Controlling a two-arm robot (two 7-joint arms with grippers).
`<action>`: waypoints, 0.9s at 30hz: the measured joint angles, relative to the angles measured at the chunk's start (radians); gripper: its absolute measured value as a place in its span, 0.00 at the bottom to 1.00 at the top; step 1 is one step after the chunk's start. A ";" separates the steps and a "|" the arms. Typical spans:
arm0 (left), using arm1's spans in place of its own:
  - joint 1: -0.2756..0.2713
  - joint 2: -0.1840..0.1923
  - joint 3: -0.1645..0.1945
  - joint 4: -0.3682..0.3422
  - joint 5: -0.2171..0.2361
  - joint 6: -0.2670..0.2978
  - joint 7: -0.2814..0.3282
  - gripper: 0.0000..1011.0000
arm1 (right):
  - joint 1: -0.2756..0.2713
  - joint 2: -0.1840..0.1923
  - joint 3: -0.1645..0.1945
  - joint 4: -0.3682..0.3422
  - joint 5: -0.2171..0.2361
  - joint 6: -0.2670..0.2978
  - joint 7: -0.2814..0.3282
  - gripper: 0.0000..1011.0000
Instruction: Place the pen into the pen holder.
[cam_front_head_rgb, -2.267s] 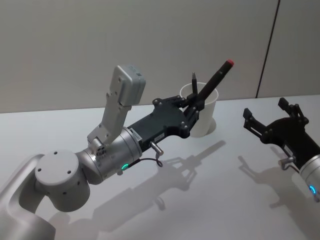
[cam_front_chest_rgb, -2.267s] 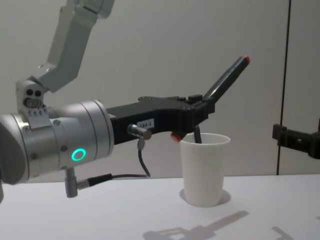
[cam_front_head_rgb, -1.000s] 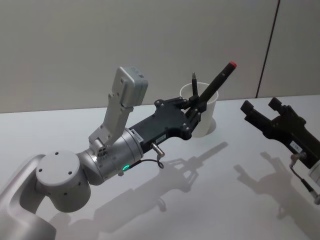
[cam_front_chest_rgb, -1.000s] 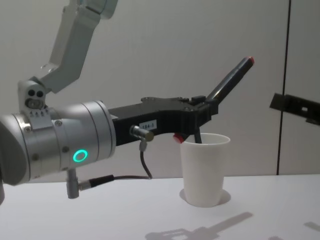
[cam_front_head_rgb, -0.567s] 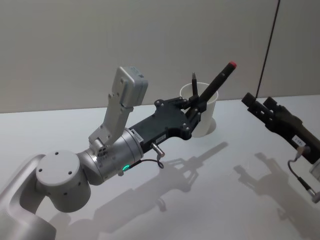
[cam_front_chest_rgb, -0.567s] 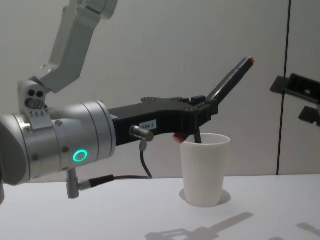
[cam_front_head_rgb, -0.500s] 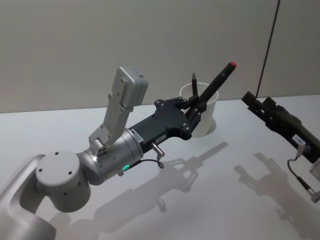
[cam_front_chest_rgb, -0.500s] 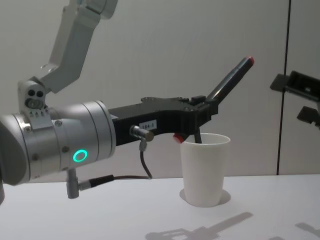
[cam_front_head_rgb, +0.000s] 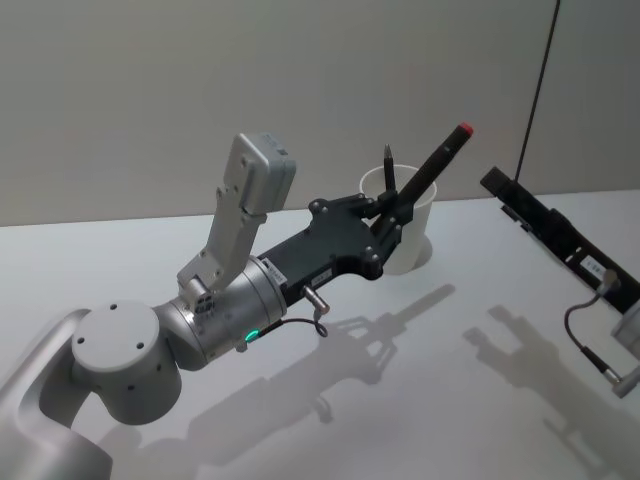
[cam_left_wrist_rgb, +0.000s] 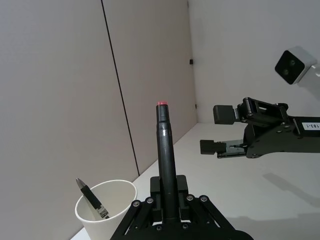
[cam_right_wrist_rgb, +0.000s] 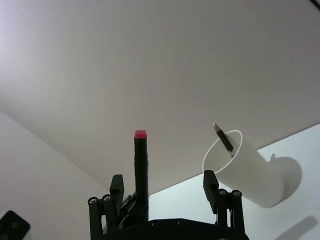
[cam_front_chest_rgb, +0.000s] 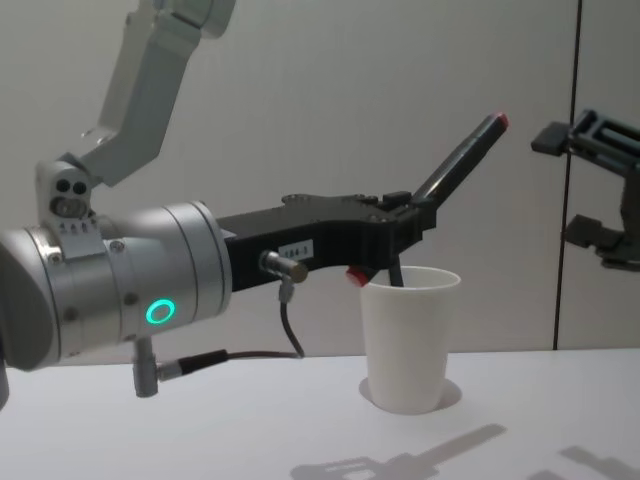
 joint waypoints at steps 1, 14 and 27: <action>0.000 0.000 0.000 0.000 0.000 0.000 0.000 0.18 | 0.005 -0.003 0.000 0.004 0.027 0.014 -0.003 0.99; 0.000 0.000 0.000 0.000 0.000 0.000 0.000 0.18 | 0.046 -0.031 -0.023 0.027 0.237 0.126 -0.034 0.99; 0.000 0.000 0.000 0.000 0.000 0.000 0.000 0.18 | 0.066 -0.050 -0.051 0.016 0.291 0.115 -0.075 0.99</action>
